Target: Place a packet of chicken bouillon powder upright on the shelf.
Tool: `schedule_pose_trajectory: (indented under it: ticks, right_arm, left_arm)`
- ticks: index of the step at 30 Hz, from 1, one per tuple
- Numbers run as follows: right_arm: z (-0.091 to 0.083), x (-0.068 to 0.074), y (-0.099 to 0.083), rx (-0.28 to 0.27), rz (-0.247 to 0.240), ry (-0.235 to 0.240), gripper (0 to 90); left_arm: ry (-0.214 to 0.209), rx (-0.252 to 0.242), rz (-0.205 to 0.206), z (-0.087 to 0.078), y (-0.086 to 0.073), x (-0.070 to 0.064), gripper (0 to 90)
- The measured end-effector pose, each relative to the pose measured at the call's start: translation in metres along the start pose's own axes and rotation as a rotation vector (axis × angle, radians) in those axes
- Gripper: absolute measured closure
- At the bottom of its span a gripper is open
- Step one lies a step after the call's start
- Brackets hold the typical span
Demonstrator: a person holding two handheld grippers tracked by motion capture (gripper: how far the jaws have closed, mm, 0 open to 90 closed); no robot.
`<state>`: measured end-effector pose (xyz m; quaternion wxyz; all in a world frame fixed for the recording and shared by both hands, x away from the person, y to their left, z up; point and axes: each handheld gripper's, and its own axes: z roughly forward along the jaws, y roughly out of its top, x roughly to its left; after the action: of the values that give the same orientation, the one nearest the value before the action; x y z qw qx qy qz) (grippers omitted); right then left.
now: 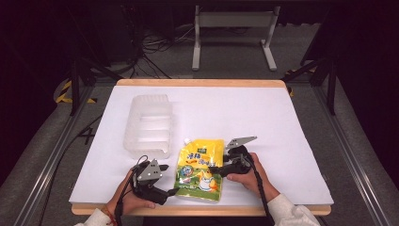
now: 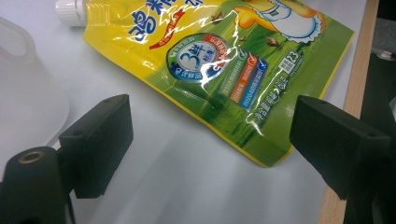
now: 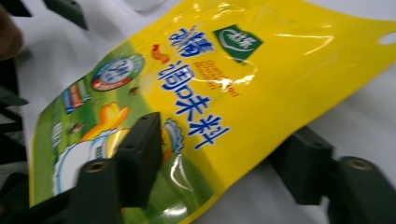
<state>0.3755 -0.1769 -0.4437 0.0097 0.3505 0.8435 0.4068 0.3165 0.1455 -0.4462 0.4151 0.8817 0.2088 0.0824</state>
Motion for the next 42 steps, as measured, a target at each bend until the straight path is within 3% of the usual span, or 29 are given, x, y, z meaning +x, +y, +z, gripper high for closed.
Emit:
schedule_pose_trajectory:
  ticks: [1, 5, 11, 14, 17, 19, 21, 26, 30, 34, 37, 42]
  right_arm:
    - [0.000, -0.001, 0.000, -0.013, 0.025, -0.024, 51.3]
    - [0.000, -0.003, -0.001, -0.047, 0.050, -0.044, 73.1]
    - [-0.012, 0.005, -0.001, -0.111, 0.005, -0.033, 88.3]
    - [-0.026, 0.011, -0.001, -0.181, -0.039, -0.001, 89.8]
    - [-0.041, 0.022, 0.001, -0.242, -0.096, 0.014, 90.0]
    - [-0.046, 0.027, 0.002, -0.255, -0.116, 0.017, 90.0]
    - [-0.050, 0.031, 0.002, -0.270, -0.129, 0.020, 90.0]
    - [-0.054, 0.036, 0.003, -0.281, -0.136, 0.017, 90.0]
    - [-0.062, 0.044, 0.006, -0.301, -0.153, 0.004, 90.0]
    - [-0.072, 0.049, 0.010, -0.339, -0.157, 0.005, 90.0]
    - [-0.078, 0.053, 0.013, -0.367, -0.155, 0.021, 90.0]
    - [-0.086, 0.063, 0.021, -0.401, -0.186, 0.002, 90.0]
  left_arm:
    - [-0.003, 0.003, -0.005, 0.000, 0.000, 0.000, 14.1]
    - [-0.004, 0.010, -0.015, 0.004, 0.001, 0.001, 14.1]
    - [-0.007, 0.017, -0.035, 0.009, 0.006, 0.002, 14.1]
    - [-0.009, 0.023, -0.043, 0.013, 0.009, 0.003, 14.1]
    - [-0.040, 0.005, -0.055, 0.015, 0.013, 0.003, 13.0]
    - [-0.049, 0.000, -0.060, 0.015, 0.014, 0.003, 14.7]
    - [-0.088, -0.018, -0.047, 0.014, 0.018, 0.001, 18.6]
    - [-0.132, -0.066, -0.087, 0.012, 0.026, 0.003, 30.6]
    - [-0.156, -0.115, -0.106, 0.004, 0.030, 0.007, 52.4]
    - [-0.148, -0.140, -0.092, -0.001, 0.036, 0.007, 68.5]
    - [-0.119, -0.147, -0.082, -0.004, 0.041, 0.008, 74.6]
    - [-0.052, -0.174, -0.071, -0.011, 0.050, 0.009, 79.7]
